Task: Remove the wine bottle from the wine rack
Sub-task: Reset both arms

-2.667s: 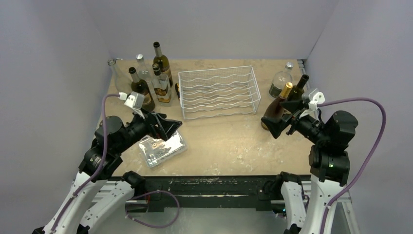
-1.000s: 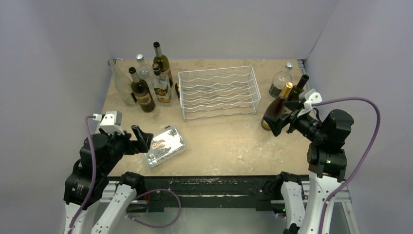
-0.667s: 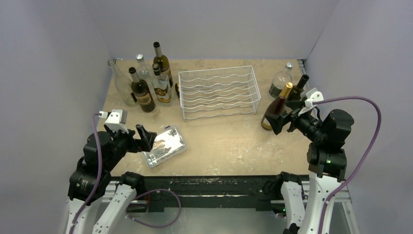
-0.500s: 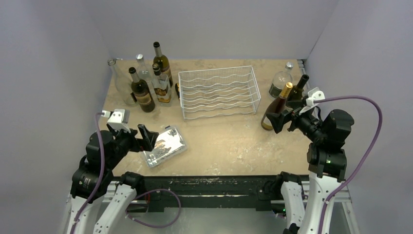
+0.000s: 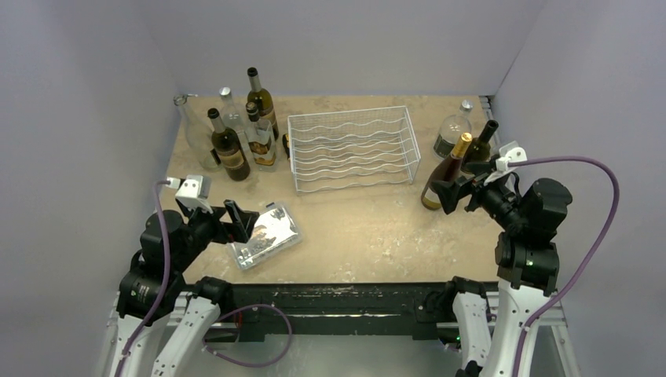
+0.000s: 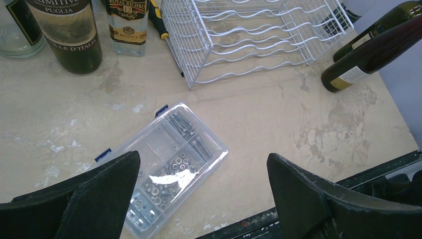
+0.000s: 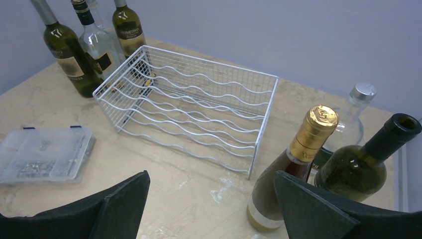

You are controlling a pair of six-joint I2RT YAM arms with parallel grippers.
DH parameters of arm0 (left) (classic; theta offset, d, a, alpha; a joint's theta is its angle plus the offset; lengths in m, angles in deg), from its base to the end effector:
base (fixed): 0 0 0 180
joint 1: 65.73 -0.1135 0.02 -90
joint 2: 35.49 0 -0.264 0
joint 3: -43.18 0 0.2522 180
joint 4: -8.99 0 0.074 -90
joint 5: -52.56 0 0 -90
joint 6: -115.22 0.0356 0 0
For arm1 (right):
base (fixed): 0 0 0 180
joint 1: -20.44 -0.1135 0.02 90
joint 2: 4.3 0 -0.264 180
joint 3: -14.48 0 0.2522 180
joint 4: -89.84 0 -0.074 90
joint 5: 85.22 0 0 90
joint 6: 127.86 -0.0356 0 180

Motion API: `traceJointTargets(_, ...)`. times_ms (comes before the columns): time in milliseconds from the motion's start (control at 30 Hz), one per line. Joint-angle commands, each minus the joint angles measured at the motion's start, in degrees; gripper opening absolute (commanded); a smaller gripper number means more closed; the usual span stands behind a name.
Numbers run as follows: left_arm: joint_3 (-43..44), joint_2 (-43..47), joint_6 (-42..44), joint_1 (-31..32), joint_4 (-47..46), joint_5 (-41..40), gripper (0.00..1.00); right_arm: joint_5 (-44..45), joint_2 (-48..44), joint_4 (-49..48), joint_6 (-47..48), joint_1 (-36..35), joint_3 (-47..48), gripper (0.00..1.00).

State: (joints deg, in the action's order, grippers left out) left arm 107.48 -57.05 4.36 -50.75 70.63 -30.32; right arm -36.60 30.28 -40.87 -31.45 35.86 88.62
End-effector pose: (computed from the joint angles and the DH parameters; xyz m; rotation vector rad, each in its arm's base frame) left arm 0.0598 -0.0206 0.3463 -0.0133 1.9350 -0.5395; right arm 0.0991 -0.0029 0.4069 -0.3892 1.6649 0.3441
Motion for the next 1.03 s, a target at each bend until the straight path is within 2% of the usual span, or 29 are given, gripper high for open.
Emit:
traceJointTargets(0,-0.54,0.55,-0.51,-0.39,-1.58,0.03,1.00,1.25,-0.65,-1.27,0.00,0.16,-0.50,0.99)
traceJointTargets(1000,-0.12,2.05,-0.32,-0.39,0.67,-1.13,1.00,4.82,-1.41,-1.50,1.12,0.13,-1.84,0.99)
